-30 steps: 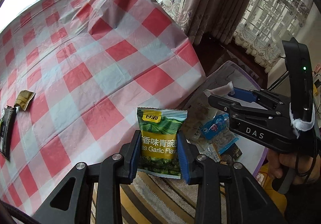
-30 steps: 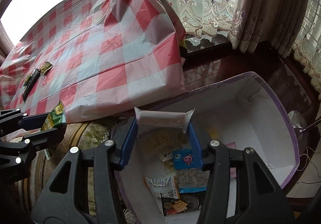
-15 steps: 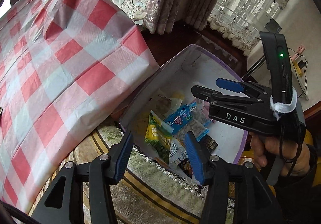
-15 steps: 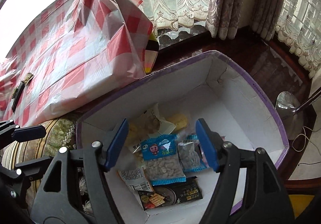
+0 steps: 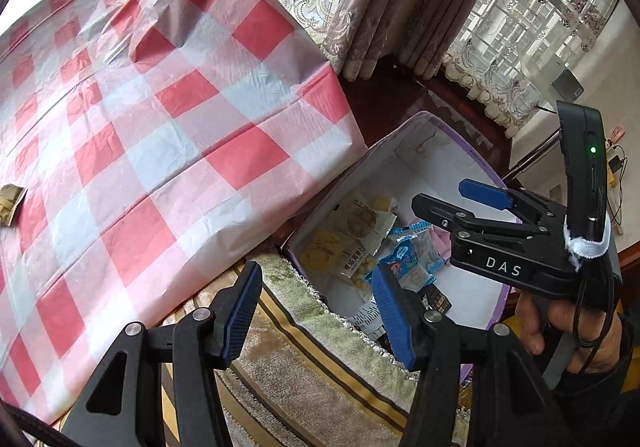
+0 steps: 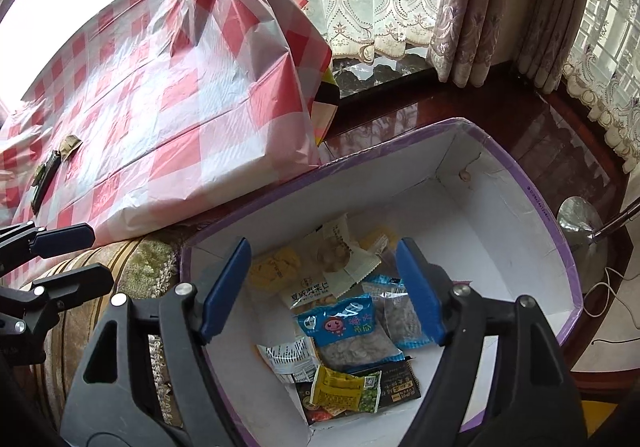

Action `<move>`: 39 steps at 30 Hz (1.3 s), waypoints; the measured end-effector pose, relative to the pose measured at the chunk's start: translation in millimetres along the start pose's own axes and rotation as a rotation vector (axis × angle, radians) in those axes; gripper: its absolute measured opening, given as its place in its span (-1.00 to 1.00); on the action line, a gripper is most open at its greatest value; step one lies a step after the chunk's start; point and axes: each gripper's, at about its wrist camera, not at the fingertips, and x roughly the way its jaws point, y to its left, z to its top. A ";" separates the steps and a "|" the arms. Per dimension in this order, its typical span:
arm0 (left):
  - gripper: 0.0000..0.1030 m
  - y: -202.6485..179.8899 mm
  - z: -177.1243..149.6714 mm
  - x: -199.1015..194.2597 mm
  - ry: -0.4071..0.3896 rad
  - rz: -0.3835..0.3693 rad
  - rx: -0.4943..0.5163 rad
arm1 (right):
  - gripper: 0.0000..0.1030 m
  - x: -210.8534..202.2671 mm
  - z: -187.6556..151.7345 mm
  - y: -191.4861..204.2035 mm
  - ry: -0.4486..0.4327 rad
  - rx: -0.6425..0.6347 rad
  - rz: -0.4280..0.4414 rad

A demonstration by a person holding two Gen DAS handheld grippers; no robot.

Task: Organize snacks
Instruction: 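Move both tools back over the remaining snacks on the table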

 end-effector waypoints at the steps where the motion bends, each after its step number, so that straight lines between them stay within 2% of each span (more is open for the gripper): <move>1: 0.13 4.2 0.8 -1.5 -0.005 0.004 -0.009 | 0.52 -0.5 2.1 3.8 -0.002 -0.007 0.000; 11: 0.15 58.6 12.7 -28.8 -0.080 0.061 -0.089 | 0.62 -14.5 47.2 65.7 -0.081 -0.100 0.030; 22: 0.33 163.2 33.4 -90.9 -0.243 0.183 -0.253 | 0.70 -18.2 114.9 174.4 -0.175 -0.223 0.098; 31: 0.37 268.4 28.0 -142.3 -0.368 0.286 -0.518 | 0.77 -0.3 151.8 261.4 -0.202 -0.303 0.160; 39: 0.45 350.7 -6.5 -167.7 -0.441 0.347 -0.739 | 0.78 30.0 164.5 338.2 -0.168 -0.381 0.254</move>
